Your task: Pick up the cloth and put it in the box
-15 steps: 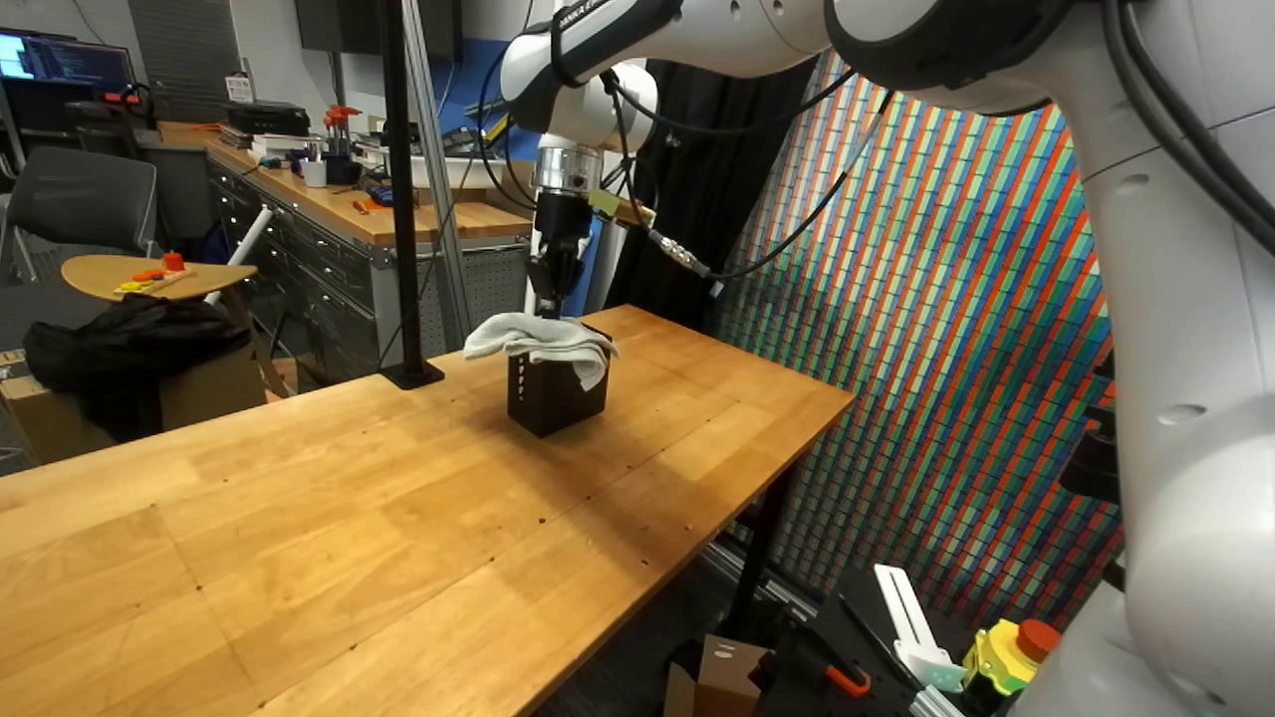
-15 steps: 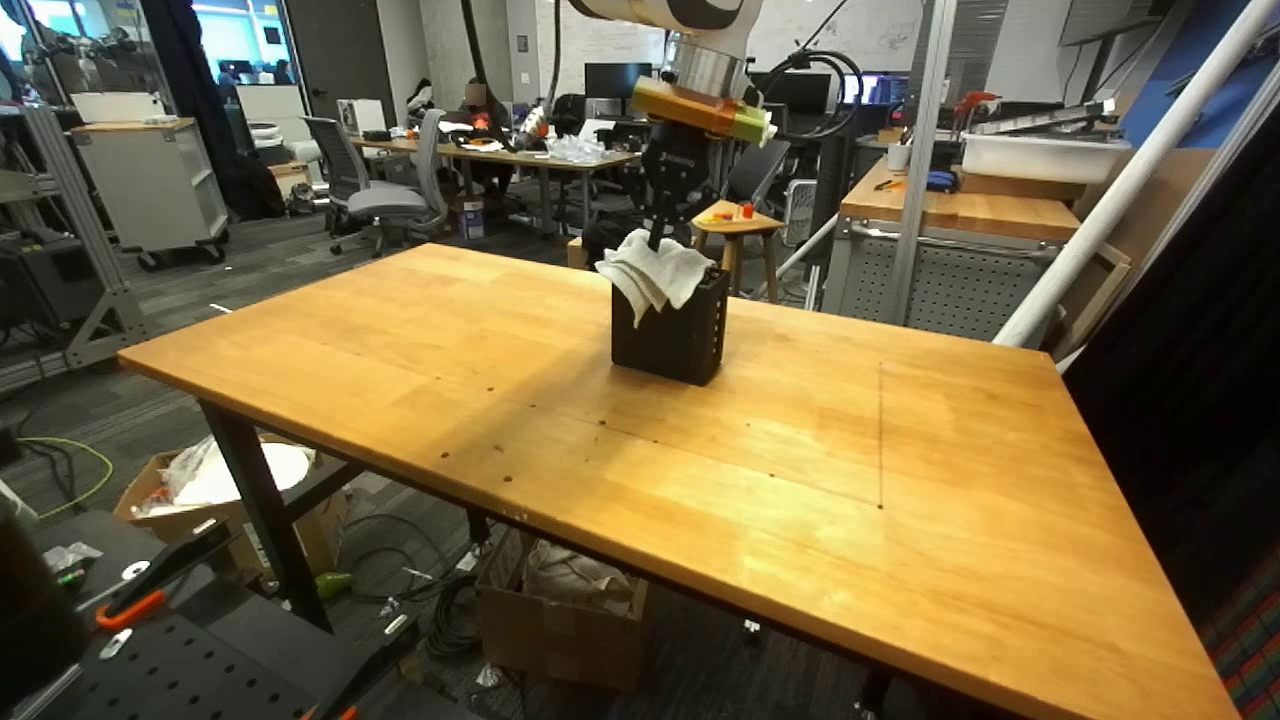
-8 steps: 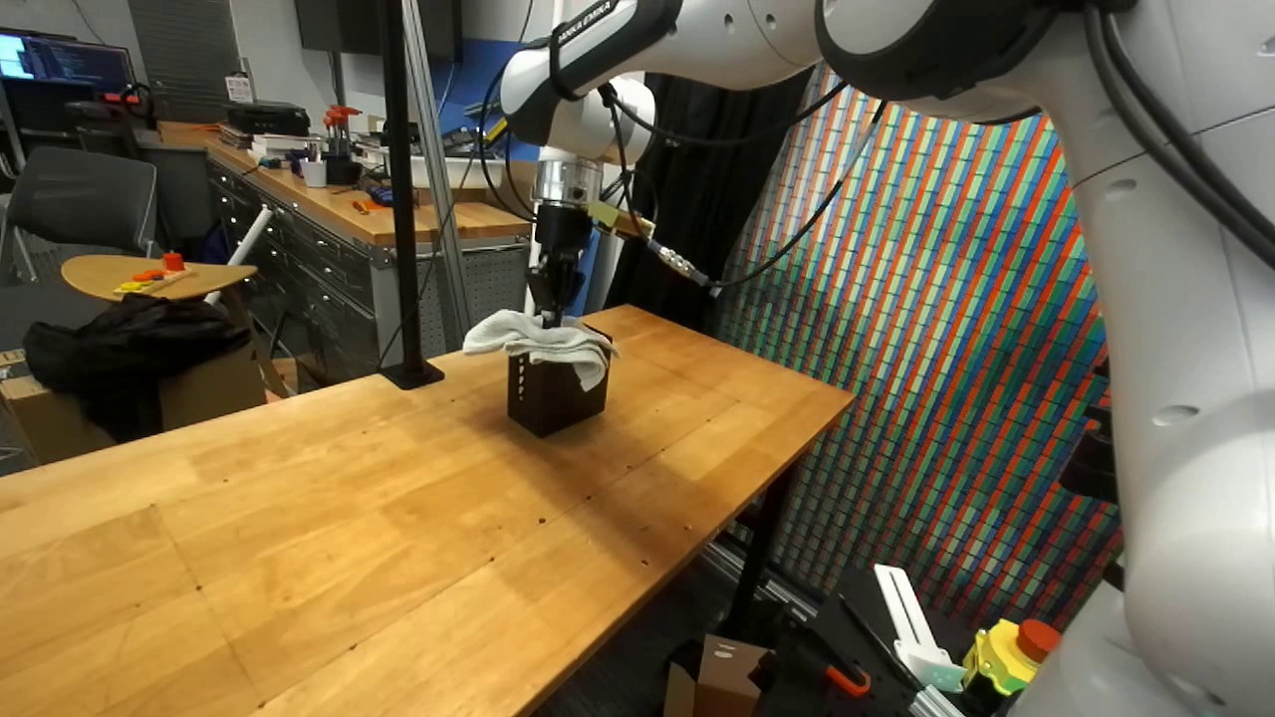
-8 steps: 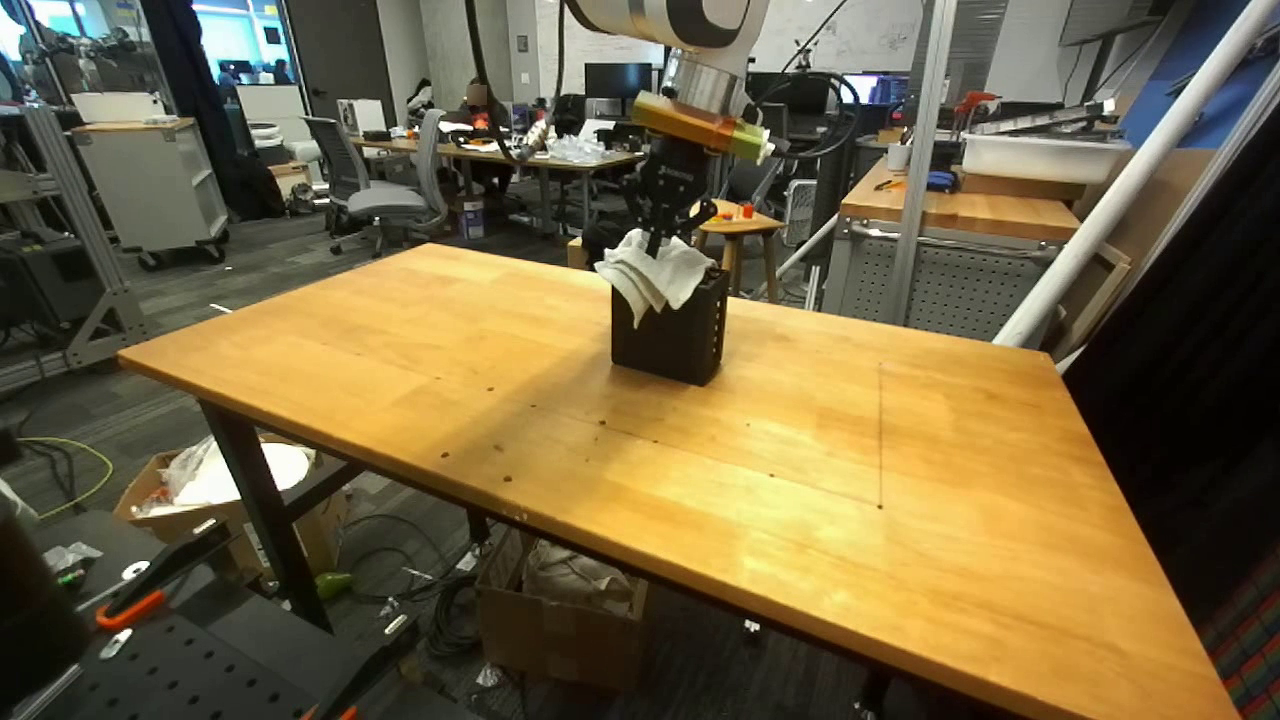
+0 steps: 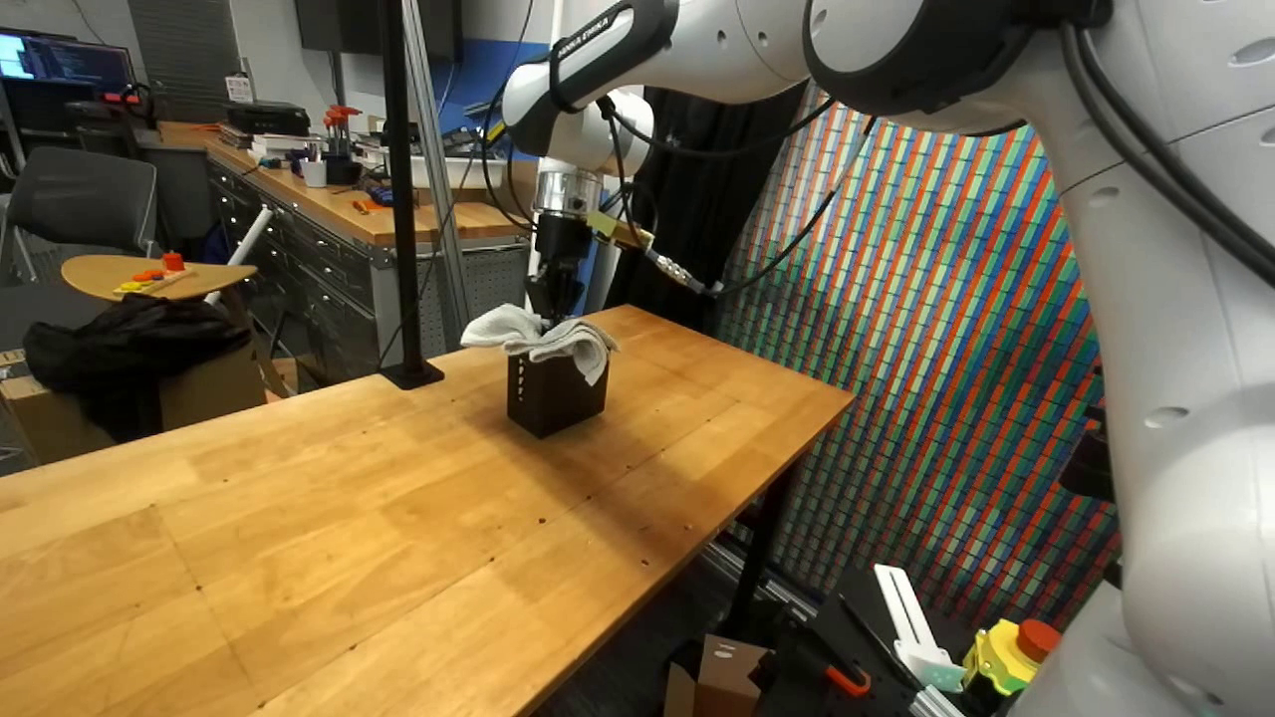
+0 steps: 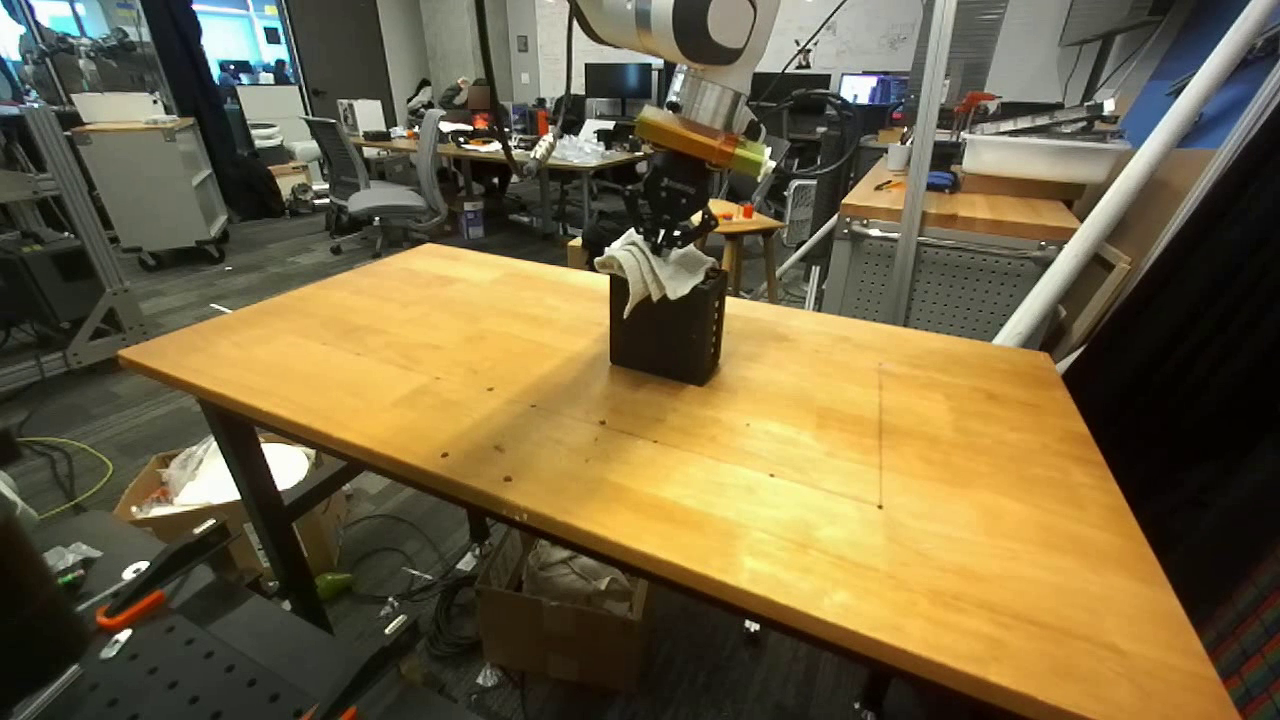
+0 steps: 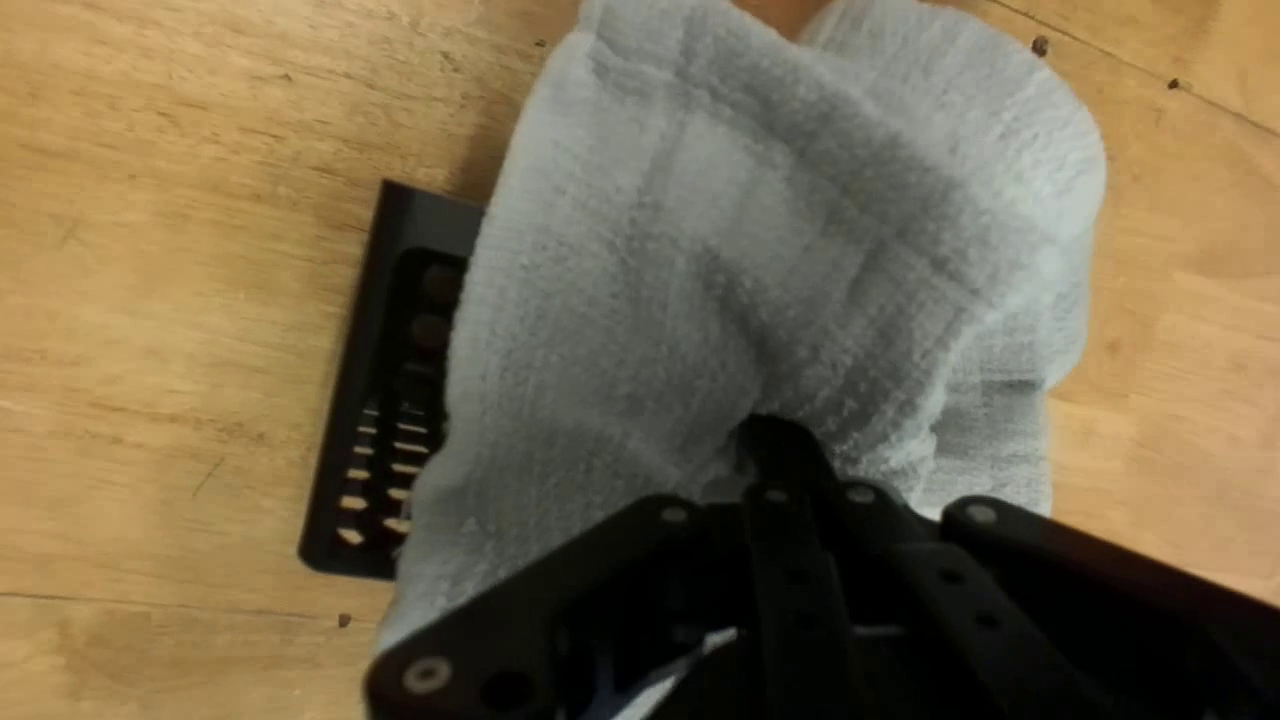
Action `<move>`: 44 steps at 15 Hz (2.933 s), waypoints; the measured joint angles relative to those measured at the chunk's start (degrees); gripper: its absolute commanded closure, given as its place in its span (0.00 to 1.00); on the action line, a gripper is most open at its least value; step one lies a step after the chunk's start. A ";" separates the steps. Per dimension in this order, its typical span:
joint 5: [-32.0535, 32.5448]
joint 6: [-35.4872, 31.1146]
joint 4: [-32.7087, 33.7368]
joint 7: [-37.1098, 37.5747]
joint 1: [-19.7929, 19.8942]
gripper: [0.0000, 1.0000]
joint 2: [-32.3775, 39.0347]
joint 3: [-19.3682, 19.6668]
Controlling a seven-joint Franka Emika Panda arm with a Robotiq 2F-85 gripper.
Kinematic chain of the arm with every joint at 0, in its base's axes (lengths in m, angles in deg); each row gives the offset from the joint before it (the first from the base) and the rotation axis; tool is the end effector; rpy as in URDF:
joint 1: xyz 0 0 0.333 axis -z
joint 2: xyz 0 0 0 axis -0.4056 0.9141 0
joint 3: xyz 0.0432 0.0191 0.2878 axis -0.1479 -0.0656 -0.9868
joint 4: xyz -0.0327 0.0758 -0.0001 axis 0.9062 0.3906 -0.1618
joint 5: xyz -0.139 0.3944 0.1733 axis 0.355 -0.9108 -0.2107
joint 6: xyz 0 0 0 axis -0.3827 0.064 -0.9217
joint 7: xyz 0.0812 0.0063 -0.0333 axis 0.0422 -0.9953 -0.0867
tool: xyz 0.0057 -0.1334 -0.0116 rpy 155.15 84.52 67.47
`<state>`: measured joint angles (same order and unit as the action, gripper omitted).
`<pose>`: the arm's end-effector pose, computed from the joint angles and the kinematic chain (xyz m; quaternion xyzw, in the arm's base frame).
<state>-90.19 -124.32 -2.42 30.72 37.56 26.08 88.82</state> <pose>0.7202 -0.1486 0.2599 -0.9794 -0.1557 0.0529 0.1176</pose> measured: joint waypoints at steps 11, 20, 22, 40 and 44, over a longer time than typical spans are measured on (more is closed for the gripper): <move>-3.23 1.96 0.04 0.00 1.53 1.00 1.70 -0.56; -3.30 8.17 0.62 0.00 1.71 1.00 4.08 -0.83; -3.31 8.88 1.07 0.00 1.78 1.00 4.46 -0.85; -3.30 8.20 -2.62 0.02 3.06 1.00 -8.94 0.47; -3.30 5.83 -8.76 0.02 3.05 1.00 -14.11 0.92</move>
<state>-93.49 -118.49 -11.17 30.74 40.62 11.97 89.74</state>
